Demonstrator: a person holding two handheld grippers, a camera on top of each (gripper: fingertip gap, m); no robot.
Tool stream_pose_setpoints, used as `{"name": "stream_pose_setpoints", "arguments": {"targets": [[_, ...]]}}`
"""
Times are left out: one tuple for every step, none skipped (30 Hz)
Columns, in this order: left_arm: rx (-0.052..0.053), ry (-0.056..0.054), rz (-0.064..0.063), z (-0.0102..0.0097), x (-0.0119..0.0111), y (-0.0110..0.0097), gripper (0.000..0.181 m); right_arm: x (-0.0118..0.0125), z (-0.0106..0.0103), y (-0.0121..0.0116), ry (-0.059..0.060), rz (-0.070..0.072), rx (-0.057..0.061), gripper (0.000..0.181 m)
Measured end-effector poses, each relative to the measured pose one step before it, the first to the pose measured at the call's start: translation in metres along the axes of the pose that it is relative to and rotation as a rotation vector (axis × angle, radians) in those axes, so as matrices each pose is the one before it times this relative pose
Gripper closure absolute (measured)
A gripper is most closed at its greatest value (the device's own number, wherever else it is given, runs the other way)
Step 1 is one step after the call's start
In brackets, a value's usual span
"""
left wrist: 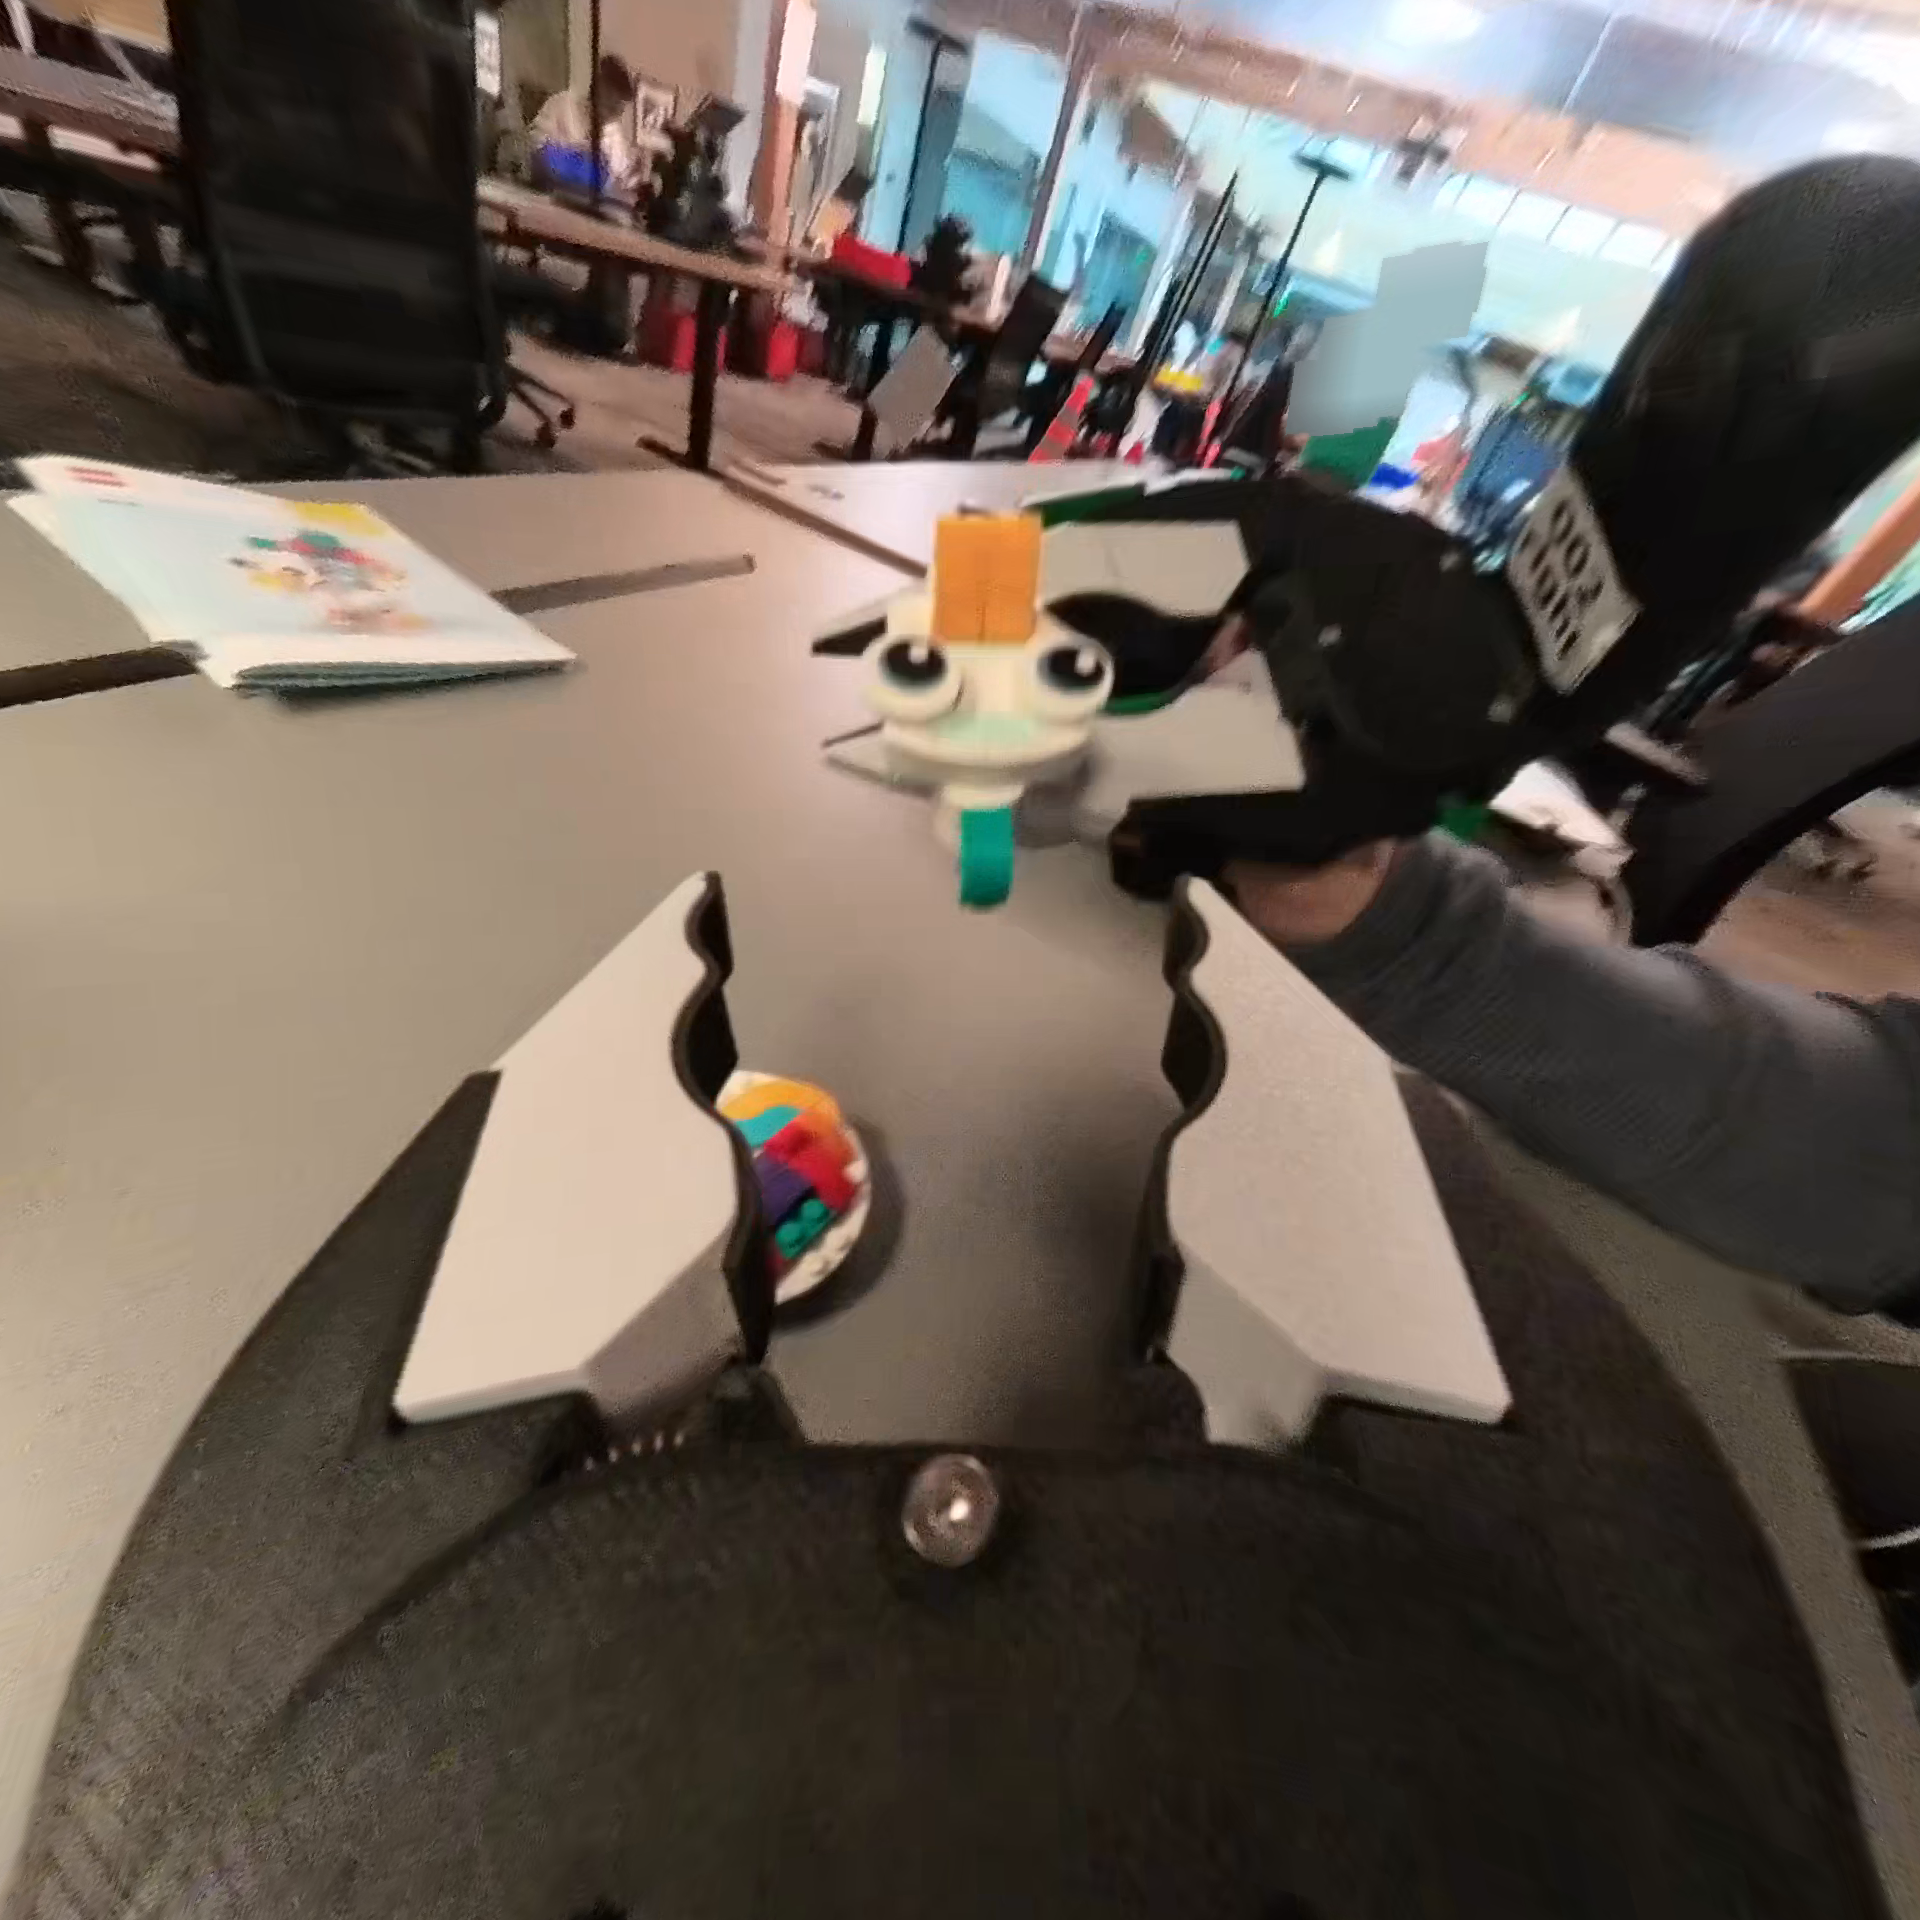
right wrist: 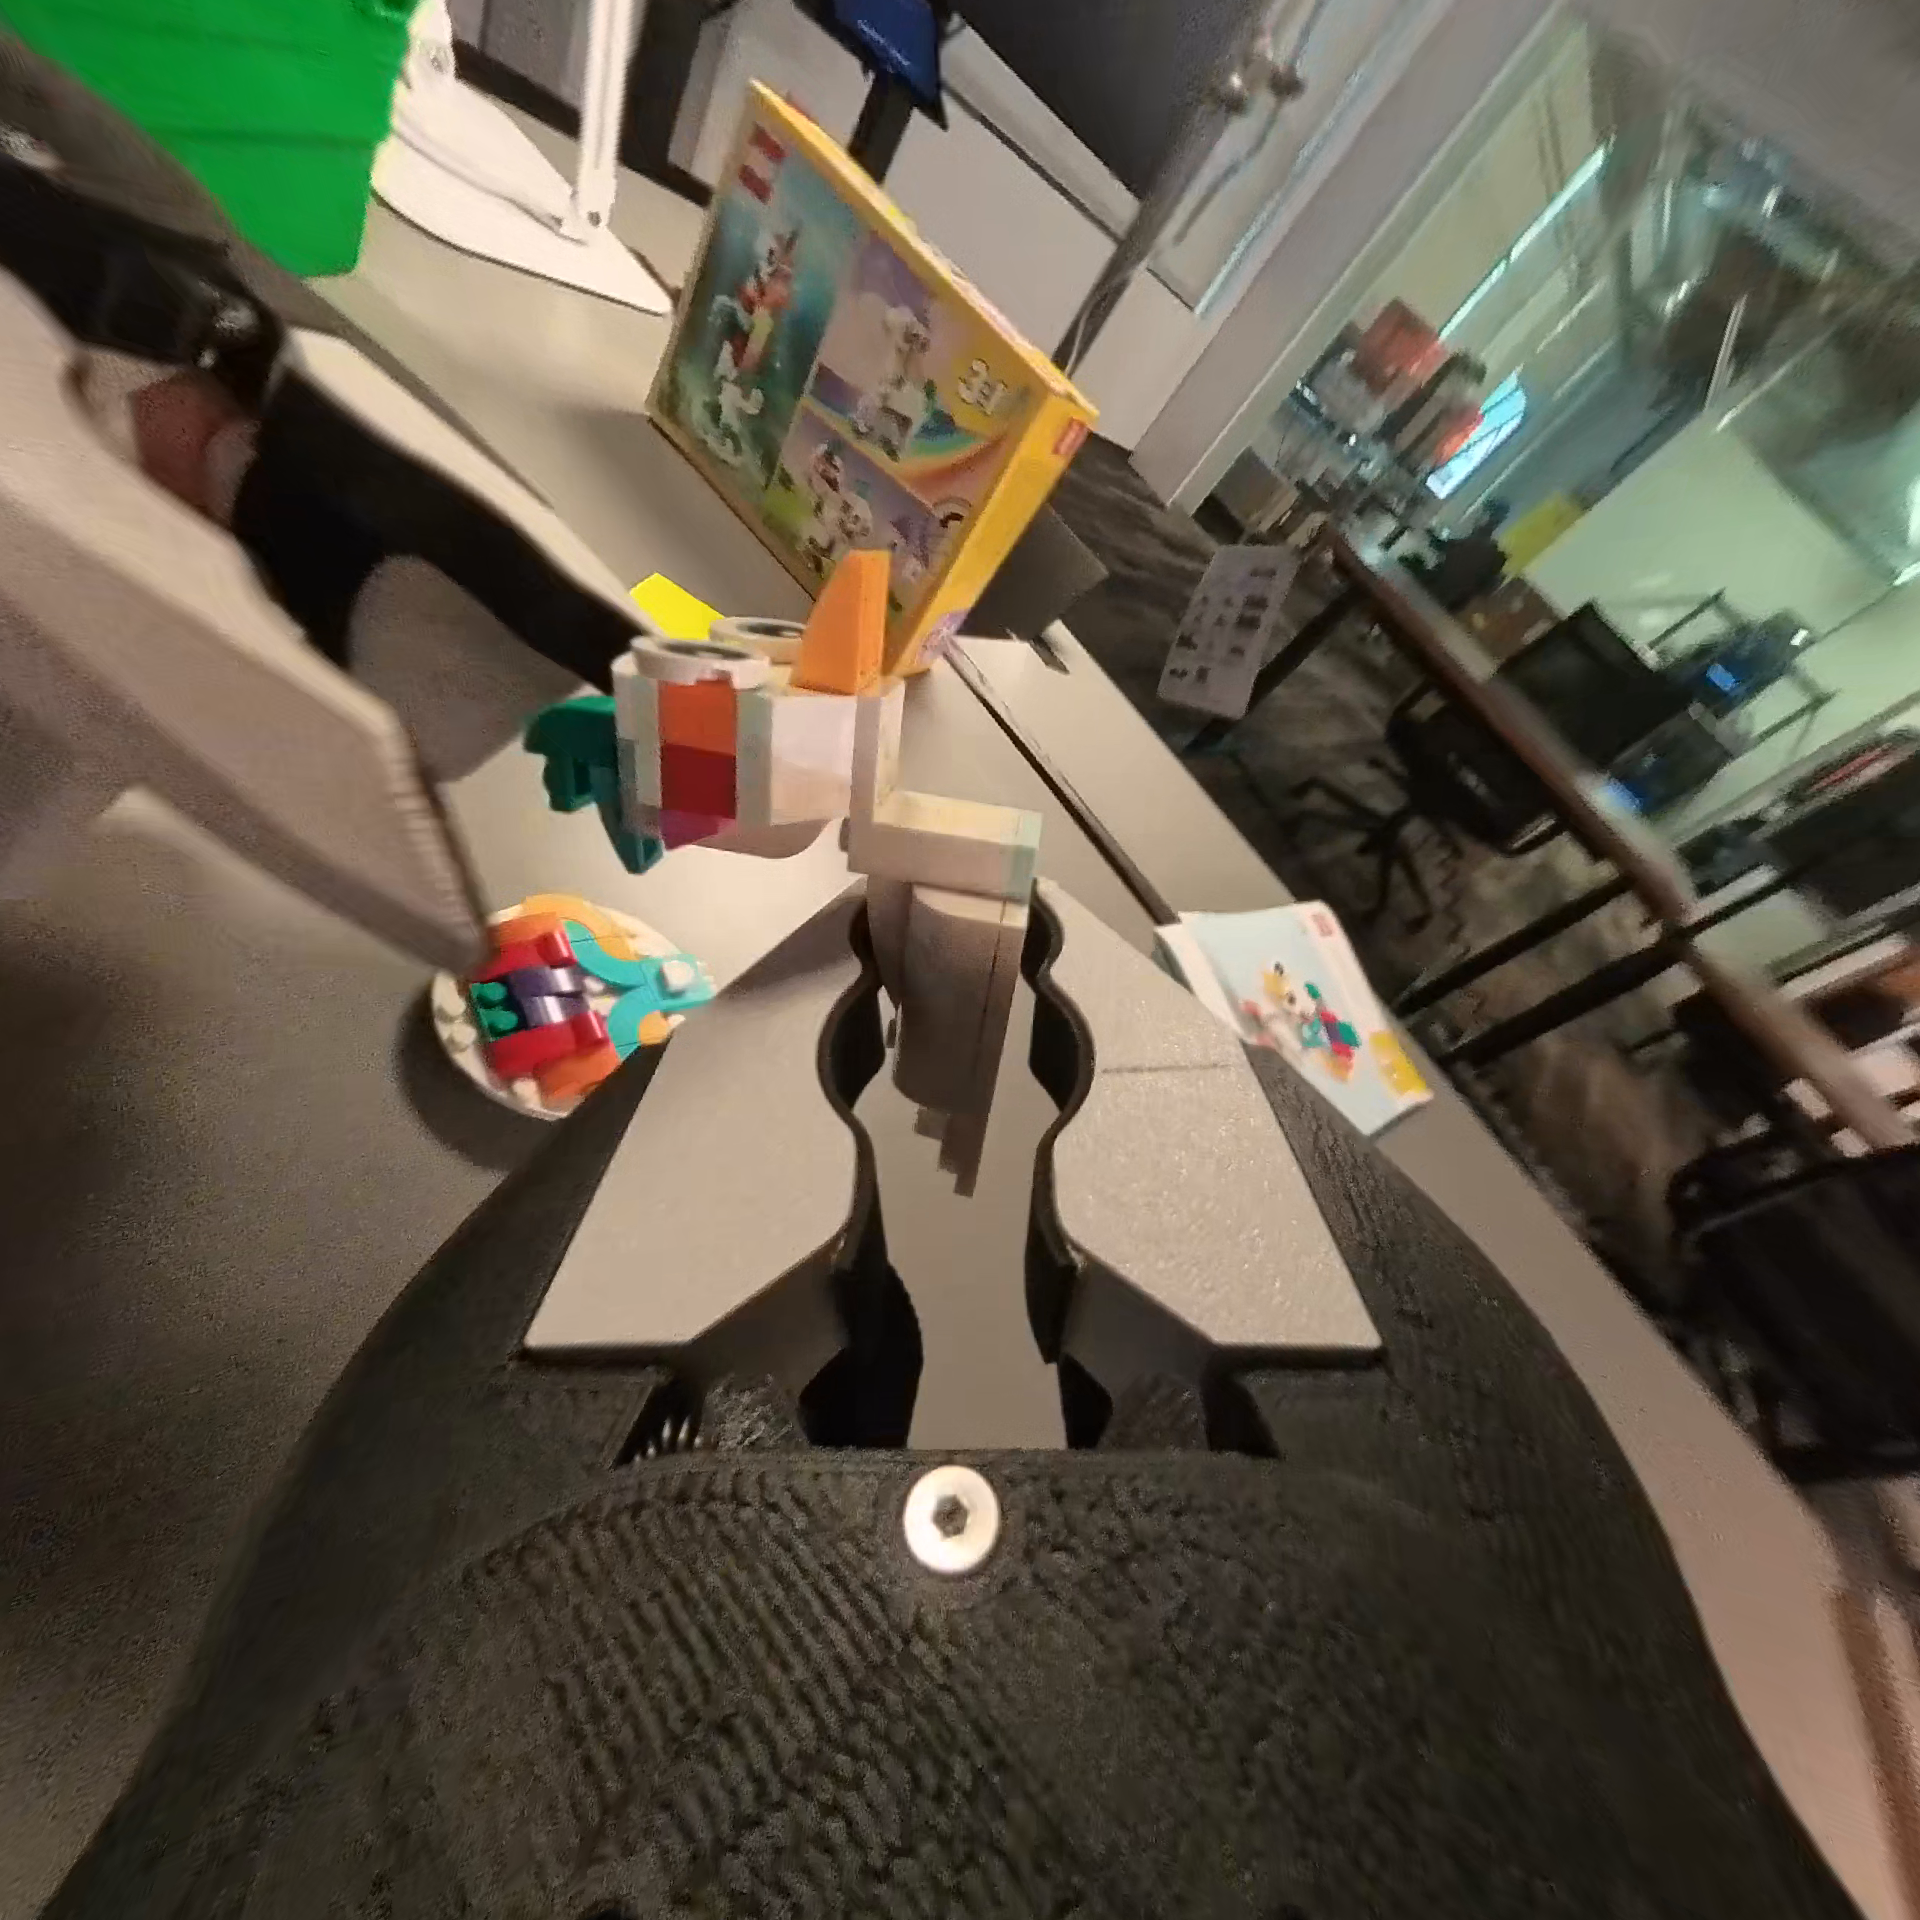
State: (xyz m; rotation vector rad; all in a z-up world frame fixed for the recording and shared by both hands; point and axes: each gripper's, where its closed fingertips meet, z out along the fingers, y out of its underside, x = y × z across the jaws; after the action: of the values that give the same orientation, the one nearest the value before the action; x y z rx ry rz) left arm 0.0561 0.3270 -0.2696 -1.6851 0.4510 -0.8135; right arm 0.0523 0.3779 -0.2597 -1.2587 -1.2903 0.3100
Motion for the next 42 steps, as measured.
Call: {"name": "stream_pose_setpoints", "arguments": {"targets": [[0.0182, 0.0166, -0.0163, 0.00025, 0.00315, -0.00247, 0.103, -0.00452, -0.00027, -0.00328, 0.0035, -0.0428, 0.0060, 0.160], [0.0175, -0.0015, -0.0074, -0.00002, 0.00048, -0.00198, 0.111, -0.00380, -0.00018, -0.00272, 0.0061, -0.0413, 0.0024, 0.160], [0.0150, 0.0006, 0.0020, -0.00034, 0.00070, -0.00156, 0.120, -0.00264, -0.00005, -0.00173, 0.0087, -0.0380, -0.0028, 0.160], [0.0072, -0.0035, -0.0002, -0.00026, -0.00019, -0.00066, 0.125, -0.00200, -0.00007, -0.00138, 0.0091, -0.0322, -0.0036, 0.160], [-0.0044, -0.0052, -0.0043, 0.00020, -0.00104, 0.00091, 0.129, -0.00180, 0.00003, -0.00157, 0.0076, -0.0223, -0.0002, 0.160], [-0.0018, 0.0085, -0.0004, 0.00009, 0.00096, 0.00036, 0.133, -0.00217, 0.00031, -0.00082, 0.0020, -0.0086, -0.0029, 0.160], [0.0052, 0.0109, 0.0002, -0.00021, 0.00168, -0.00075, 0.140, -0.00165, 0.00083, 0.00060, -0.0032, -0.0006, -0.0100, 0.160], [-0.0001, 0.0008, 0.0058, -0.00021, 0.00074, -0.00017, 0.145, -0.00108, 0.00033, 0.00070, -0.0113, 0.0019, -0.0051, 0.160], [-0.0130, -0.0025, 0.0234, -0.00007, 0.00020, 0.00129, 0.145, -0.00163, -0.00063, 0.00014, -0.0282, 0.0076, 0.0030, 0.160], [-0.0189, 0.0088, 0.0153, -0.00050, 0.00099, 0.00137, 0.145, -0.00280, -0.00136, 0.00008, -0.0471, 0.0149, 0.0050, 0.160], [-0.0191, 0.0307, -0.0046, -0.00108, 0.00276, 0.00149, 0.145, -0.00441, -0.00214, 0.00004, -0.0666, 0.0292, 0.0085, 0.160], [-0.0066, 0.0465, -0.0112, -0.00140, 0.00434, 0.00054, 0.145, -0.00570, -0.00316, -0.00102, -0.0851, 0.0587, 0.0213, 0.160], [-0.0022, 0.0165, -0.0149, -0.00159, 0.00007, 0.00025, 0.145, -0.00794, -0.00433, -0.00310, -0.1029, 0.0716, 0.0417, 0.161], [0.0053, 0.0044, -0.0128, -0.00304, -0.00280, -0.00111, 0.145, -0.00598, -0.00456, -0.00114, -0.0839, 0.0634, 0.0317, 0.161], [0.0147, 0.0260, -0.0301, -0.00444, -0.00076, -0.00295, 0.145, -0.00150, -0.00388, 0.00391, -0.0465, 0.0433, 0.0013, 0.161], [0.0287, 0.0269, -0.0500, -0.00521, -0.00109, -0.00499, 0.145, 0.00187, -0.00303, 0.00760, -0.0179, 0.0271, -0.0199, 0.160], [0.0217, -0.0024, -0.0530, -0.00478, -0.00522, -0.00386, 0.145, 0.00537, -0.00210, 0.00773, 0.0135, 0.0197, -0.0204, 0.160], [-0.0059, -0.0310, -0.0392, -0.00323, -0.00866, 0.00060, 0.145, 0.00666, -0.00130, 0.00559, 0.0330, 0.0048, -0.0113, 0.160], [-0.0417, -0.0633, -0.0098, -0.00147, -0.01175, 0.00583, 0.145, 0.00526, -0.00023, 0.00428, 0.0344, -0.0119, -0.0142, 0.160], [-0.0783, -0.0748, 0.0106, 0.00046, -0.01147, 0.01096, 0.145, 0.00502, 0.00062, 0.00357, 0.0414, -0.0240, -0.0243, 0.160], [-0.1086, -0.0707, 0.0111, 0.00203, -0.00967, 0.01516, 0.146, 0.00430, 0.00114, 0.00203, 0.0479, -0.0410, -0.0230, 0.160], [-0.1005, -0.0758, 0.0076, 0.00296, -0.01002, 0.01491, 0.146, 0.00110, 0.00133, 0.00046, 0.0363, -0.0546, -0.0135, 0.160], [-0.0913, -0.0786, -0.0017, 0.00305, -0.01049, 0.01412, 0.146, -0.00147, 0.00185, 0.00008, 0.0219, -0.0527, -0.0122, 0.160], [-0.0597, -0.0666, 0.0011, 0.00273, -0.00860, 0.00941, 0.146, -0.00179, 0.00242, 0.00089, 0.0180, -0.0451, -0.0174, 0.160], [-0.0214, -0.0450, -0.0032, 0.00160, -0.00524, 0.00370, 0.146, -0.00208, 0.00268, 0.00155, 0.0140, -0.0412, -0.0209, 0.160], [-0.0111, -0.0199, -0.0159, 0.00095, -0.00256, 0.00175, 0.145, -0.00280, 0.00260, 0.00105, 0.0082, -0.0394, -0.0189, 0.160], [-0.0118, 0.0023, -0.0224, 0.00074, -0.00033, 0.00208, 0.146, -0.00263, 0.00202, -0.00054, 0.0071, -0.0350, -0.0103, 0.160], [-0.0004, 0.0158, -0.0249, 0.00010, 0.00080, 0.00057, 0.138, -0.00253, 0.00173, -0.00157, 0.0037, -0.0254, -0.0037, 0.159], [0.0091, 0.0144, -0.0123, -0.00089, 0.00086, -0.00105, 0.130, -0.00300, 0.00136, -0.00174, -0.0039, -0.0160, -0.0022, 0.160], [0.0083, -0.0114, 0.0063, -0.00174, -0.00146, -0.00153, 0.118, -0.00247, 0.00121, -0.00139, -0.0047, -0.0120, -0.0022, 0.160], [0.0092, -0.0451, 0.0389, -0.00287, -0.00418, -0.00239, 0.113, -0.00197, 0.00099, -0.00093, -0.0032, -0.0113, -0.0021, 0.160], [0.0144, -0.0422, 0.0747, -0.00373, -0.00092, -0.00378, 0.113, -0.00214, 0.00082, -0.00027, -0.0063, -0.0107, -0.0047, 0.160], [0.0243, -0.0297, 0.1008, -0.00370, 0.00337, -0.00632, 0.113, -0.00181, 0.00104, 0.00083, -0.0071, -0.0081, -0.0098, 0.160], [0.0477, -0.0305, 0.1136, -0.00381, 0.00526, -0.01022, 0.113, -0.00156, 0.00083, 0.00102, -0.0062, -0.0076, -0.0105, 0.160], [0.0565, -0.0167, 0.1226, -0.00321, 0.00855, -0.01140, 0.114, -0.00179, 0.00060, 0.00083, -0.0079, -0.0098, -0.0083, 0.160], [0.0496, -0.0110, 0.1267, -0.00213, 0.00978, -0.01009, 0.116, -0.00153, 0.00037, 0.00060, -0.0059, -0.0095, -0.0079, 0.160], [0.0409, -0.0113, 0.1194, -0.00084, 0.00936, -0.00863, 0.120, -0.00164, 0.00028, 0.00004, -0.0066, -0.0093, -0.0047, 0.160], [0.0375, 0.0032, 0.1100, -0.00007, 0.01042, -0.00768, 0.123, -0.00281, -0.00006, -0.00107, -0.0149, -0.0089, 0.0020, 0.160], [0.0418, 0.0103, 0.1134, -0.00010, 0.01096, -0.00780, 0.128, -0.00270, -0.00027, -0.00201, -0.0139, -0.0063, 0.0078, 0.160], [0.0402, -0.0165, 0.0919, -0.00014, 0.00640, -0.00720, 0.136, -0.00157, -0.00032, -0.00192, -0.0072, -0.0050, 0.0070, 0.160], [0.0217, -0.0081, 0.0529, 0.00074, 0.00471, -0.00446, 0.143, -0.00173, -0.00035, -0.00146, -0.0100, -0.0048, 0.0028, 0.160], [-0.0004, 0.0173, 0.0279, 0.00097, 0.00546, -0.00104, 0.148, -0.00198, -0.00017, -0.00055, -0.0119, -0.0032, -0.0023, 0.160]]}}
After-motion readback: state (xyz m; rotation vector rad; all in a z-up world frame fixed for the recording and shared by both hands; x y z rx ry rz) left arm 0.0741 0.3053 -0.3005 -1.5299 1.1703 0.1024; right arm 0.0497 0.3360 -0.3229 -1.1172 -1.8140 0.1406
